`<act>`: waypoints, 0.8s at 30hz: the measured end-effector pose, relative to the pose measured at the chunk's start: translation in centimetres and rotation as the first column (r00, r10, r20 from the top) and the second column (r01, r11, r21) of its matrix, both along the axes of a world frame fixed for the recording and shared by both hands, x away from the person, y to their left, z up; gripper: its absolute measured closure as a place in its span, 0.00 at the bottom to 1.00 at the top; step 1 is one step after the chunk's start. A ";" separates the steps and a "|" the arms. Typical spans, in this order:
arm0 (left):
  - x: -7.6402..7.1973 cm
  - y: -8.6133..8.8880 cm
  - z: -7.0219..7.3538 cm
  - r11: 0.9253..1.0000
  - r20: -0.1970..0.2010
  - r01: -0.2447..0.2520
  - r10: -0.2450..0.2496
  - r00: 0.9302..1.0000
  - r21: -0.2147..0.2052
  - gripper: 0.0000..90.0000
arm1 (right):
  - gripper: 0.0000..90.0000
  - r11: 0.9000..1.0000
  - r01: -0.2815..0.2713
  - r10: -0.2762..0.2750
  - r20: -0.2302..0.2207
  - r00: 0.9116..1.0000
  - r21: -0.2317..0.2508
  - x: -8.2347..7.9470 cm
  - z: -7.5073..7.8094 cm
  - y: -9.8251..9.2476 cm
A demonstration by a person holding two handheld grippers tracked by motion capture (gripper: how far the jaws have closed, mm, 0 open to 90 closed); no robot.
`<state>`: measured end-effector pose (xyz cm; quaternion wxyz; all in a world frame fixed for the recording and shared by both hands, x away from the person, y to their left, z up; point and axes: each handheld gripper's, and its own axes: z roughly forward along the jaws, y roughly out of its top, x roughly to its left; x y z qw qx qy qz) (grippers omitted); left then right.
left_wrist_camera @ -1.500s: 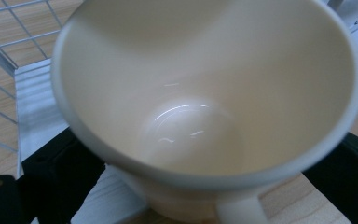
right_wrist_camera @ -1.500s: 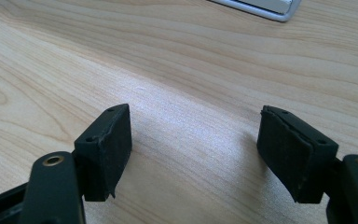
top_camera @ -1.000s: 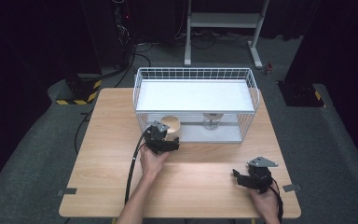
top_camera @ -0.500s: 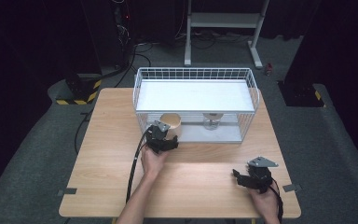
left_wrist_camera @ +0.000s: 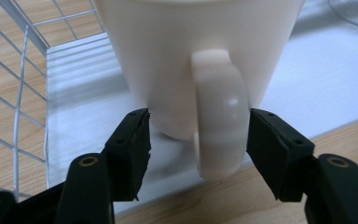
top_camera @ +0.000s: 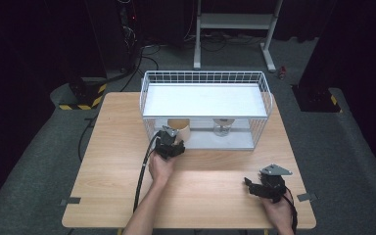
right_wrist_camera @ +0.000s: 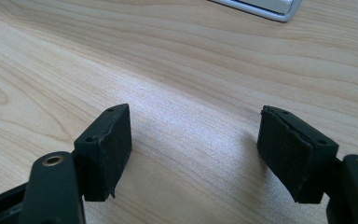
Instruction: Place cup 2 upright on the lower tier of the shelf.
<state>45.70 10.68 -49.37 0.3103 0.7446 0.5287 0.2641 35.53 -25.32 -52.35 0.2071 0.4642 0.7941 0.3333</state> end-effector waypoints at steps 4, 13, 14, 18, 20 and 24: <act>0.4 -0.1 -0.2 1.000 -0.012 -0.008 0.008 1.000 0.002 0.48 | 0.29 1.000 0.000 0.000 0.000 1.000 0.000 0.0 0.0 0.0; 1.4 -0.6 0.5 1.000 -0.027 0.001 0.000 1.000 0.024 0.58 | 0.29 1.000 0.002 -0.002 -0.002 1.000 0.001 0.0 0.0 0.0; 1.6 -0.6 0.6 1.000 -0.024 -0.006 0.007 1.000 0.028 0.59 | 0.29 1.000 0.002 -0.002 -0.002 1.000 0.002 0.0 0.0 0.0; 2.0 -0.7 0.8 0.999 -0.030 0.005 -0.004 1.000 0.034 0.63 | 0.29 1.000 0.002 -0.002 -0.002 1.000 0.002 0.0 0.0 0.0; 2.1 -0.7 0.7 0.999 -0.024 -0.006 0.007 1.000 0.033 0.65 | 0.29 1.000 0.002 -0.002 -0.001 1.000 0.001 0.0 0.0 0.0; 2.4 -0.8 0.4 1.000 -0.038 -0.013 0.014 0.999 0.021 0.68 | 0.29 1.000 0.002 -0.002 -0.002 1.000 0.002 0.0 0.0 0.0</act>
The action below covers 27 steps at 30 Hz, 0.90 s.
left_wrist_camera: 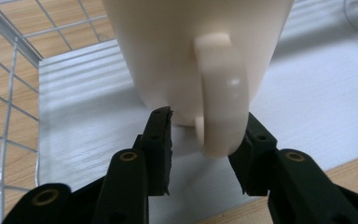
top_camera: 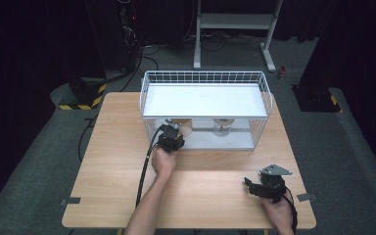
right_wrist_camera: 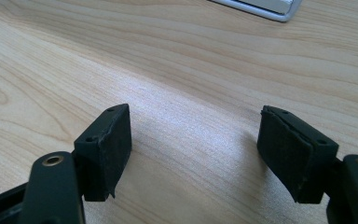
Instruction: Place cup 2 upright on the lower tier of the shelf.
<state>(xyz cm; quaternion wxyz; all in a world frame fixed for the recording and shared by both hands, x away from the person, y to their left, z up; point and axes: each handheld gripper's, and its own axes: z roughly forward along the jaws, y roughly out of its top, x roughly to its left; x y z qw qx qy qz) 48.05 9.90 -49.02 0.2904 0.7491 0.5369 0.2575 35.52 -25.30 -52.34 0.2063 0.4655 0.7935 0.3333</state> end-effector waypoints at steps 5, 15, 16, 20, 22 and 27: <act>0.6 0.1 -0.3 1.000 -0.023 0.001 -0.001 1.000 -0.012 0.71 | 0.29 1.000 0.000 0.000 0.000 1.000 -0.001 0.0 0.0 0.0; 0.2 0.4 -0.1 0.997 -0.012 0.035 -0.036 0.999 -0.063 0.50 | 0.29 1.000 0.003 -0.003 0.000 1.000 0.001 0.0 0.0 0.0; 0.0 0.4 0.0 0.998 -0.005 0.029 -0.029 1.000 -0.062 0.47 | 0.29 1.000 0.003 -0.003 0.000 1.000 0.000 0.0 0.0 0.0; -0.7 0.4 0.5 0.994 0.000 0.040 -0.040 0.999 -0.098 0.40 | 0.29 1.000 0.002 -0.002 0.000 1.000 0.000 0.0 0.0 0.0; -0.9 0.6 0.7 0.996 0.009 0.043 -0.042 0.999 -0.075 0.38 | 0.29 1.000 0.002 -0.002 -0.001 1.000 0.001 0.0 0.0 0.0; -1.5 1.1 0.9 0.992 0.019 0.056 -0.054 0.998 -0.113 0.35 | 0.29 1.000 0.002 -0.002 -0.001 1.000 0.001 0.0 0.0 0.0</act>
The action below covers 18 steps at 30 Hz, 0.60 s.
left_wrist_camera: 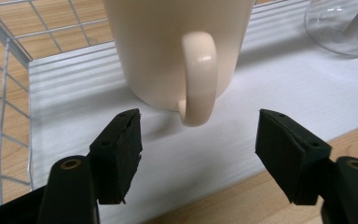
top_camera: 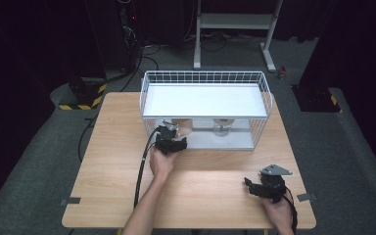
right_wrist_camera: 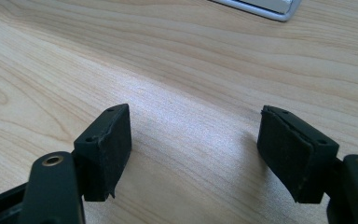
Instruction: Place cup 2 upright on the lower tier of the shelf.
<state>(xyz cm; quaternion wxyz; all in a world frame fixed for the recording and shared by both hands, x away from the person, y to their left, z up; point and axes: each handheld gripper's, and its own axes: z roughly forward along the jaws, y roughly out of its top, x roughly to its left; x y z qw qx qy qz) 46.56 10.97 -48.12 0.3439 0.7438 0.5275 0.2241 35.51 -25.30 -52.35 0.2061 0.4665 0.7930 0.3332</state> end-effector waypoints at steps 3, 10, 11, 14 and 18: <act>-0.4 0.2 0.2 1.000 0.010 0.000 0.000 1.000 -0.007 0.33 | 0.29 1.000 0.000 0.000 0.000 1.000 0.000 0.0 0.0 0.0; -1.4 0.6 0.5 1.000 0.027 0.012 -0.011 1.000 -0.025 0.33 | 0.29 1.000 0.000 0.000 0.000 1.000 0.000 0.0 0.0 0.0; -1.4 0.7 0.6 1.000 0.026 0.013 -0.012 1.000 -0.027 0.33 | 0.29 1.000 0.000 0.000 0.000 1.000 0.000 0.0 0.0 0.0; -1.7 0.9 0.7 0.999 0.030 0.012 -0.011 1.000 -0.042 0.32 | 0.29 1.000 0.000 0.000 0.000 1.000 0.000 0.0 0.0 0.0; -2.0 0.9 0.9 0.998 0.032 0.026 -0.024 0.999 -0.049 0.32 | 0.29 1.000 0.000 0.000 0.000 1.000 0.000 0.0 0.0 0.0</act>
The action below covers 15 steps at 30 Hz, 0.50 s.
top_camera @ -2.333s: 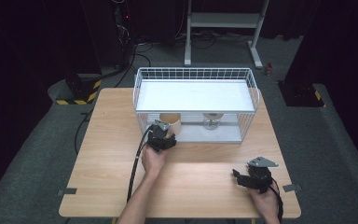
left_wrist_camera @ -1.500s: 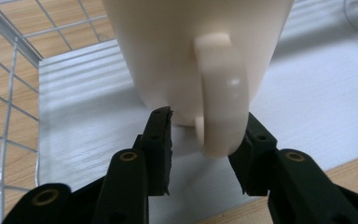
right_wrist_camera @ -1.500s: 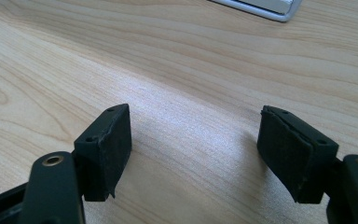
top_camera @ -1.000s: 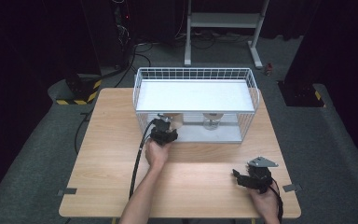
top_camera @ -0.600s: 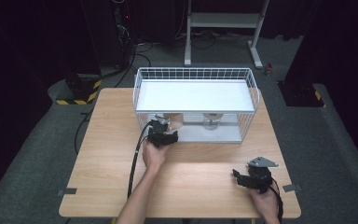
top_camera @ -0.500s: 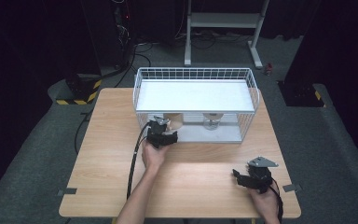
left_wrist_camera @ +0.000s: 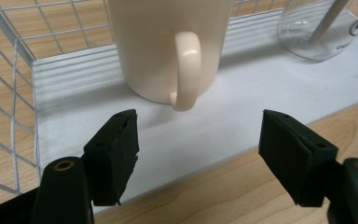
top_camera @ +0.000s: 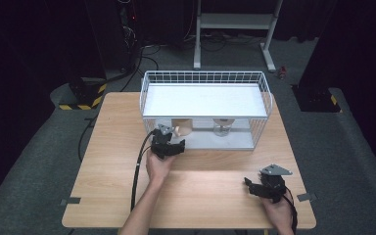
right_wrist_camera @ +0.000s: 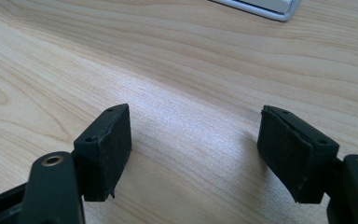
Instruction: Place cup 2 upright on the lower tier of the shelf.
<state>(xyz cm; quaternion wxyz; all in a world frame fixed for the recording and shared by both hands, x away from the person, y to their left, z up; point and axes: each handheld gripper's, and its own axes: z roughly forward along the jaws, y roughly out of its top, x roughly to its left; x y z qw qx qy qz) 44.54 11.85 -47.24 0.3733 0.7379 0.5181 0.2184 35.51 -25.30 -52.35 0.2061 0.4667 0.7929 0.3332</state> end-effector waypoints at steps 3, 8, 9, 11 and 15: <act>-0.2 0.1 0.1 1.000 0.002 0.009 -0.009 1.000 0.002 0.32 | 0.29 1.000 0.000 0.000 0.000 1.000 0.000 0.0 0.0 0.0; -0.6 0.3 0.4 1.000 0.007 0.011 -0.011 1.000 -0.004 0.32 | 0.29 1.000 0.000 0.000 0.000 1.000 0.000 0.0 0.0 0.0; -0.7 0.3 0.5 1.000 0.009 0.013 -0.013 1.000 -0.004 0.32 | 0.29 1.000 0.000 0.000 0.000 1.000 0.000 0.0 0.0 0.0; -0.9 0.4 0.5 1.000 0.007 0.014 -0.014 1.000 -0.010 0.32 | 0.29 1.000 0.000 0.000 0.000 1.000 0.000 0.0 0.0 0.0; -1.3 0.5 0.8 1.000 0.006 0.018 -0.018 1.000 -0.002 0.32 | 0.29 1.000 0.000 0.000 0.000 1.000 0.000 0.0 0.0 0.0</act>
